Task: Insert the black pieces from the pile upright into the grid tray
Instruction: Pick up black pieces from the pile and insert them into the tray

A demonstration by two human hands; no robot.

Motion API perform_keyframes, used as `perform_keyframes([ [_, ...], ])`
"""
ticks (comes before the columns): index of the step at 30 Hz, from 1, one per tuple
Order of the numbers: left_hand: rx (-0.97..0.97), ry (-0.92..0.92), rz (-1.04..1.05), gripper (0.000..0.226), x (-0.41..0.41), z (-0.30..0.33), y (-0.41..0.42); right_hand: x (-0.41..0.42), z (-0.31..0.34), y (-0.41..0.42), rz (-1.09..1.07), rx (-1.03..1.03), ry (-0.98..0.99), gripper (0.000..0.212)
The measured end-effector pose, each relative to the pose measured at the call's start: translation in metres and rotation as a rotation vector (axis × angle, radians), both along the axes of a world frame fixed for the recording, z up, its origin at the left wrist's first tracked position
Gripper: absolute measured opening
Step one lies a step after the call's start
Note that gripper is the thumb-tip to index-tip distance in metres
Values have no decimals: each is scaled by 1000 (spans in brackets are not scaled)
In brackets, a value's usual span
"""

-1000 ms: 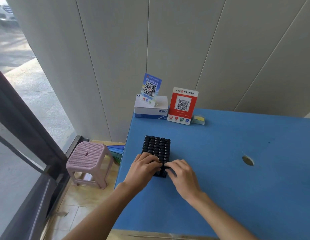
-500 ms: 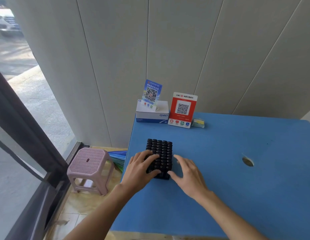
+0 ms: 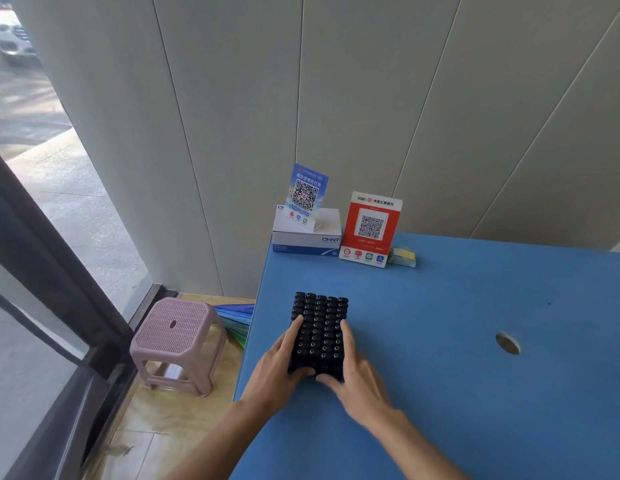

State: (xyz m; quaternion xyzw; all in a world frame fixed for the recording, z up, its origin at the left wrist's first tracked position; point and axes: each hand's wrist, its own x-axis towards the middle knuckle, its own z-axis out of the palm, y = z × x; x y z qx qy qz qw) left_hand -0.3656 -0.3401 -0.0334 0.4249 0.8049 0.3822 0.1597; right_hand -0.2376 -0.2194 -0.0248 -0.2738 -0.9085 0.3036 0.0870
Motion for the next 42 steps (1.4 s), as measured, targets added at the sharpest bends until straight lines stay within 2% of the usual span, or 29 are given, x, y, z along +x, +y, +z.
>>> perform_keyframes([
  [13, 11, -2, 123, 87, -49, 0, 52, -66, -14, 56, 17, 2, 51, 107],
  [24, 0, -19, 130, 93, -105, -4, 95, -122, -17, 99, 32, 32, 72, 107],
  [38, -4, -10, 110, 91, -124, -4, 104, -139, -14, 109, 14, -27, 48, 107],
  [42, 15, -2, 80, 97, -124, 1, 95, -131, -5, 105, -11, -50, 55, 109],
])
